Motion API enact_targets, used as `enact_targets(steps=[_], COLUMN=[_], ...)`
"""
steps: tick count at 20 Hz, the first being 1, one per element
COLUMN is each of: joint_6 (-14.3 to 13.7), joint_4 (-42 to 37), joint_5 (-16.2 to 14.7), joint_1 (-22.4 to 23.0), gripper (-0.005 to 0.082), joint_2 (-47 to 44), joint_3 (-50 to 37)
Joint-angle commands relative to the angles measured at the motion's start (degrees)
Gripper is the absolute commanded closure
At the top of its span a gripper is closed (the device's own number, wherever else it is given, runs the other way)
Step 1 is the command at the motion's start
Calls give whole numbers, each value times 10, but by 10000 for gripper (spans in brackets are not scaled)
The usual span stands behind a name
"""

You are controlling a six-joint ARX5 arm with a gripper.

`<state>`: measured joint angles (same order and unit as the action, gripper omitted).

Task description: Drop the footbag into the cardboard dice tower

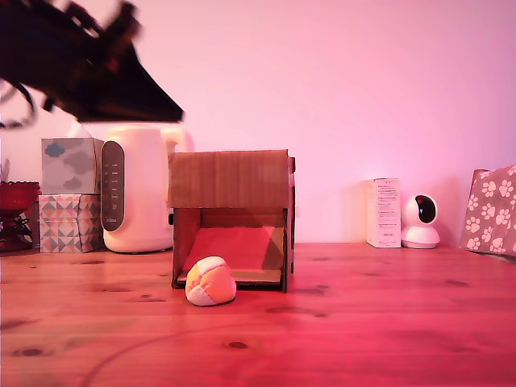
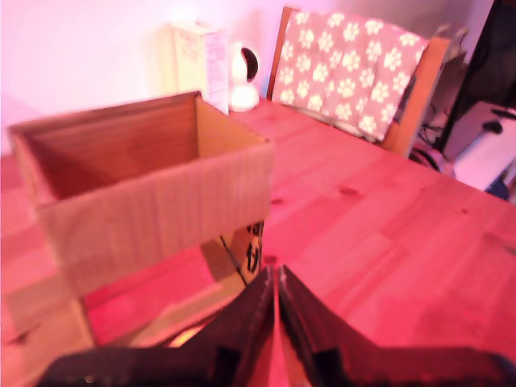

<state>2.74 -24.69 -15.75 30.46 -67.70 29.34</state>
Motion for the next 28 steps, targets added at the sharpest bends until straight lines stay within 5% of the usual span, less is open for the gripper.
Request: enact_targets(steps=[1,6,22,23,26,28], joint_6=[9,46,48,48,48,48], joint_4=[-39,-118,-174,-175,-175,-176], joint_5=[6,36,47,41,43,43], joint_1=[2,2,4,4,5,5], gripper=[790,790,775,698,84,-20], joint_2=[-19,-25,-148,-152,-156,-168], joint_3=[-27,-101,-112,-109,-93,-80])
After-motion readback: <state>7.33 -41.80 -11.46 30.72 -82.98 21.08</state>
